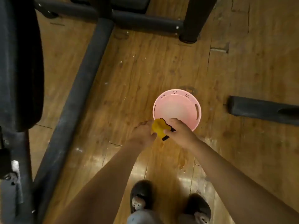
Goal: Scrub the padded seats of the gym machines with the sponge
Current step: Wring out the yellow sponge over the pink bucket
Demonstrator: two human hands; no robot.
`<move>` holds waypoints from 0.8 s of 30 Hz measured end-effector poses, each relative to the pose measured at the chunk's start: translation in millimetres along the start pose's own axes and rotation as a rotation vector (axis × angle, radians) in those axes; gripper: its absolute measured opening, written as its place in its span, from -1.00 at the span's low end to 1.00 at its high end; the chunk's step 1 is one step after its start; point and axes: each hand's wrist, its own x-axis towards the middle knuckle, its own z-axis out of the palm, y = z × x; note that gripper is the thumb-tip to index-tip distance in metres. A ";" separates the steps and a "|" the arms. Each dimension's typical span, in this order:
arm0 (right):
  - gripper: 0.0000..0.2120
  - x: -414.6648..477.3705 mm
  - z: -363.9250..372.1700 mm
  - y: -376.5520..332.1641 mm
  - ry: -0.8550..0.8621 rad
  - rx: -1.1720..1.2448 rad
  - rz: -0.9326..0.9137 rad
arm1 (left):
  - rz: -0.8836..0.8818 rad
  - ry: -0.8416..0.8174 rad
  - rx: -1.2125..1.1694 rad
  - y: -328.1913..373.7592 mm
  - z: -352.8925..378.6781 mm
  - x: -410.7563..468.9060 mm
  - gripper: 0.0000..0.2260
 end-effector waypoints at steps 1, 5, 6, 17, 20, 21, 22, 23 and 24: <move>-0.59 12.4 6.7 3.9 0.010 -0.003 0.038 | -0.035 0.001 -0.068 -5.9 9.7 11.7 -0.53; -0.46 59.2 21.2 15.0 -0.096 0.199 0.312 | -0.195 0.011 -0.418 -22.1 45.2 57.8 -0.43; -0.46 69.0 25.6 20.6 -0.139 0.230 0.376 | -0.240 -0.003 -0.592 -23.2 51.2 66.4 -0.44; -0.70 71.5 -4.6 33.0 -0.060 0.572 0.280 | -0.153 -0.144 -0.883 -40.1 30.8 75.2 -0.70; -0.80 33.7 -44.3 -2.8 0.029 0.721 0.195 | -0.019 -0.161 -0.986 -14.6 -13.6 35.4 -0.92; -0.81 18.2 -61.3 -16.4 0.040 0.774 0.165 | 0.015 -0.169 -1.002 -4.3 -30.9 18.3 -0.94; -0.82 1.2 -79.8 -31.1 0.032 0.814 0.129 | 0.037 -0.186 -1.008 7.8 -49.0 0.0 -0.97; -0.82 -17.1 -99.2 -47.1 0.010 0.824 0.088 | 0.071 -0.200 -1.004 20.3 -68.0 -18.4 -0.90; -0.82 -36.7 -117.8 -64.5 -0.013 0.823 0.045 | 0.104 -0.216 -1.006 34.0 -85.5 -36.4 -0.83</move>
